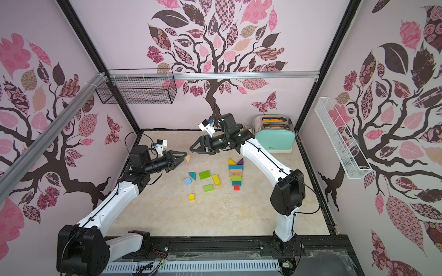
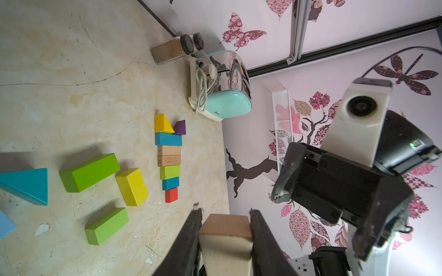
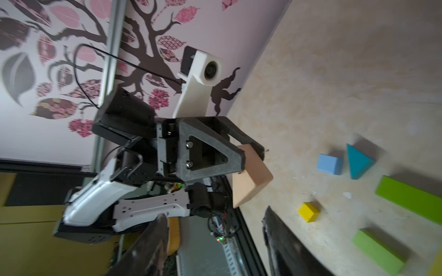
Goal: Assemble a carrot with building blocks
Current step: Assemble the building block at the center of the board.
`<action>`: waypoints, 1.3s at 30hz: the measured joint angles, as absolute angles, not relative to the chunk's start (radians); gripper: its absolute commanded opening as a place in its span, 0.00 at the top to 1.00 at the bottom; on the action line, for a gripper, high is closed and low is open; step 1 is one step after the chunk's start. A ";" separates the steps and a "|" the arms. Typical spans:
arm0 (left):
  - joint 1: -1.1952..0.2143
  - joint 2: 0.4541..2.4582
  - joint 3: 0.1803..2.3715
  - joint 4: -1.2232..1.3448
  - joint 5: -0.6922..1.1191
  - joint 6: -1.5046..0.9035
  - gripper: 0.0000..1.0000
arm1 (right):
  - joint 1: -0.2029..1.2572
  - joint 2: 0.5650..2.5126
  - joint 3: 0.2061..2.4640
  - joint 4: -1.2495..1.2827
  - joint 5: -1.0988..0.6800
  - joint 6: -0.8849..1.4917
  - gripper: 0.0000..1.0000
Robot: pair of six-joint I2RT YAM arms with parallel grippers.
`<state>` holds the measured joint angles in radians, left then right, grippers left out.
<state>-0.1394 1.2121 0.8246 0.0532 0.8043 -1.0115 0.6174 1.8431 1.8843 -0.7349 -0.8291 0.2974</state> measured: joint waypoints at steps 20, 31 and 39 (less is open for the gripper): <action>-0.213 1.297 0.825 0.067 0.773 -0.981 0.69 | 0.750 1.939 1.942 -0.987 -0.347 0.026 0.38; -0.239 1.325 0.825 0.075 0.772 -0.981 0.69 | 0.748 1.969 1.978 -0.986 -0.339 0.021 0.46; -0.244 1.332 0.825 0.087 0.772 -0.982 0.68 | 0.750 1.970 1.989 -0.987 -0.342 0.017 0.57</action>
<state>-0.2436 1.3315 0.8246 0.0868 0.7715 -0.9821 0.7502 1.9701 1.9892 -0.9874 -0.3416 0.0174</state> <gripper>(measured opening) 0.329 0.431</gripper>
